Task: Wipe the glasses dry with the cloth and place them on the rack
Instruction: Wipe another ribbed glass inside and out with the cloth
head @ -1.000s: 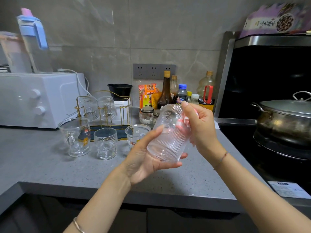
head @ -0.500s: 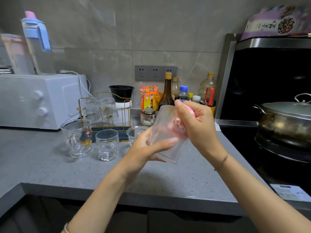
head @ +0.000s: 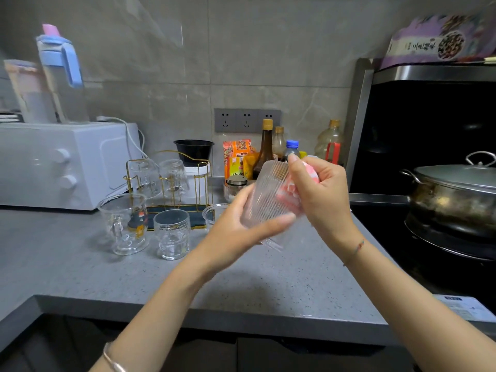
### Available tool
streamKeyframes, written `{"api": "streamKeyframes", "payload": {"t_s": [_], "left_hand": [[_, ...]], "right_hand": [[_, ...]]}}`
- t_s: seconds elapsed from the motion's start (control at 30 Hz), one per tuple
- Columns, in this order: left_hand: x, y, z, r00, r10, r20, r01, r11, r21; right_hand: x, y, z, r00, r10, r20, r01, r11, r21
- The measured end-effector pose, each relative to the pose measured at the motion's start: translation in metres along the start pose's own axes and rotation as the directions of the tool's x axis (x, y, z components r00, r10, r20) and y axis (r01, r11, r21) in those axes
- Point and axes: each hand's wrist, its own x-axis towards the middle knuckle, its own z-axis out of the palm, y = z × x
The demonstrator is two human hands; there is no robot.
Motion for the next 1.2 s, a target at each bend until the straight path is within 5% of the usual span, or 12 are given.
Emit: {"api": "streamKeyframes", "payload": {"t_s": [0.1,0.23,0.37,0.47,0.6,0.7,0.8,0.97,1.03,1.1,1.17,1.2], "left_hand": [[0.001,-0.002,0.002,0.989,0.117,-0.087,-0.111,0.991,0.071],[-0.005,-0.004,-0.002,1.0,0.01,-0.017,-0.014,0.968,-0.252],[-0.007,-0.01,0.002,0.972,-0.071,0.222,0.217,0.62,-0.754],[-0.007,-0.014,0.004,0.943,-0.06,0.327,0.313,0.49,-0.814],[-0.002,-0.01,0.0,0.974,-0.141,0.176,0.222,0.727,-0.649],[0.0,0.003,0.001,0.997,-0.072,-0.009,0.069,0.977,-0.201],[0.001,0.005,0.006,0.992,0.065,-0.111,-0.054,0.994,0.099],[0.0,0.0,0.001,0.995,0.042,-0.087,-0.059,0.98,-0.193],[-0.002,-0.004,0.0,0.997,-0.058,0.046,0.073,0.874,-0.48],[-0.003,-0.007,0.002,0.961,-0.044,0.273,0.24,0.627,-0.741],[-0.004,-0.01,0.001,0.906,0.029,0.423,0.38,0.389,-0.839],[-0.004,-0.013,0.0,0.897,0.036,0.44,0.398,0.362,-0.843]], "right_hand": [[0.002,-0.002,0.006,1.0,-0.027,0.002,0.028,0.999,-0.042],[0.001,-0.003,0.008,0.999,-0.036,0.032,0.037,0.999,-0.03],[-0.002,-0.001,0.007,0.998,0.044,0.035,-0.049,0.984,0.169],[-0.005,0.002,0.005,0.995,0.083,0.057,-0.092,0.979,0.18],[-0.001,0.0,0.001,0.996,0.085,0.016,-0.086,0.99,0.11],[0.002,0.0,0.0,1.0,0.004,0.014,-0.004,1.0,0.008],[0.003,-0.004,0.005,0.998,-0.046,0.031,0.048,0.995,-0.085],[0.003,-0.01,0.006,0.995,-0.007,0.102,0.008,1.0,-0.002],[0.005,-0.011,0.005,0.992,-0.005,0.123,0.0,0.999,0.043],[0.005,-0.01,0.006,0.994,0.028,0.104,-0.042,0.99,0.137],[0.001,-0.006,0.007,0.994,0.065,0.091,-0.08,0.982,0.17],[-0.001,-0.005,0.008,0.995,0.07,0.074,-0.082,0.983,0.163]]}}
